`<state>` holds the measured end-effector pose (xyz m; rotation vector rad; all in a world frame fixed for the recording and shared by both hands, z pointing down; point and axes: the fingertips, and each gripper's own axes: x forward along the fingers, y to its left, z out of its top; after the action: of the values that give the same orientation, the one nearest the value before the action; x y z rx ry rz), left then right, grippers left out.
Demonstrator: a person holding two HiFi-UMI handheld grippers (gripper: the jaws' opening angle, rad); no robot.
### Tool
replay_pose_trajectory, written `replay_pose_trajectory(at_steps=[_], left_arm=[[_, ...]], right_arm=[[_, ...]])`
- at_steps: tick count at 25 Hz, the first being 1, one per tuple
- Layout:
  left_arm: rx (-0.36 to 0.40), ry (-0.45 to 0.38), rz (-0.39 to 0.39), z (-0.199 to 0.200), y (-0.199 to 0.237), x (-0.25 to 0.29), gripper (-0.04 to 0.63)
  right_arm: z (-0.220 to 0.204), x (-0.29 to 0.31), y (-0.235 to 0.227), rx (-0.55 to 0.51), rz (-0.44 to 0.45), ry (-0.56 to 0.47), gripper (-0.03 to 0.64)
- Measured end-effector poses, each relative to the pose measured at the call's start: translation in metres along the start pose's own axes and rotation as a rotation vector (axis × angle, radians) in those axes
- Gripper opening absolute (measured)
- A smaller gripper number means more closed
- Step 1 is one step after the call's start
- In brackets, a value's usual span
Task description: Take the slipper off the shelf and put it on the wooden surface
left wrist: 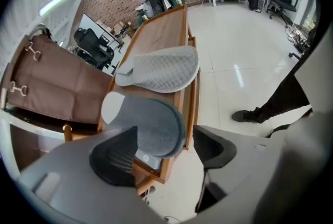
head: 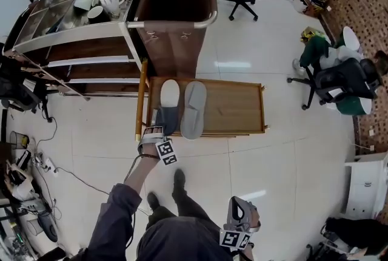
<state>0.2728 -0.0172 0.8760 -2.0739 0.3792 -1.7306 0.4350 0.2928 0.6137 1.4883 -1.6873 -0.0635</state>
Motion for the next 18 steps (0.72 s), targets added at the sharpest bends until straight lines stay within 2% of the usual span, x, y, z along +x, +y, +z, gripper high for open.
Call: replay_pose_trajectory(at_steps=[4, 7, 12, 18], left_arm=[[-0.048, -0.143, 0.163, 0.013, 0.016, -0.054, 0.341], [-0.096, -0.217, 0.235, 0.008, 0.005, -0.111, 0.309], [-0.146, -0.27, 0.262, -0.019, -0.054, -0.215, 0.257], [-0.24, -0.262, 0.296, -0.07, -0.121, -0.316, 0.239]], right_arm=[[0.006, 0.01, 0.001, -0.01, 0.017, -0.033, 0.0], [0.017, 0.017, 0.007, -0.014, 0.037, -0.075, 0.0], [0.039, 0.015, 0.039, -0.045, 0.095, -0.147, 0.0], [0.076, -0.017, 0.088, -0.1, 0.118, -0.22, 0.0]])
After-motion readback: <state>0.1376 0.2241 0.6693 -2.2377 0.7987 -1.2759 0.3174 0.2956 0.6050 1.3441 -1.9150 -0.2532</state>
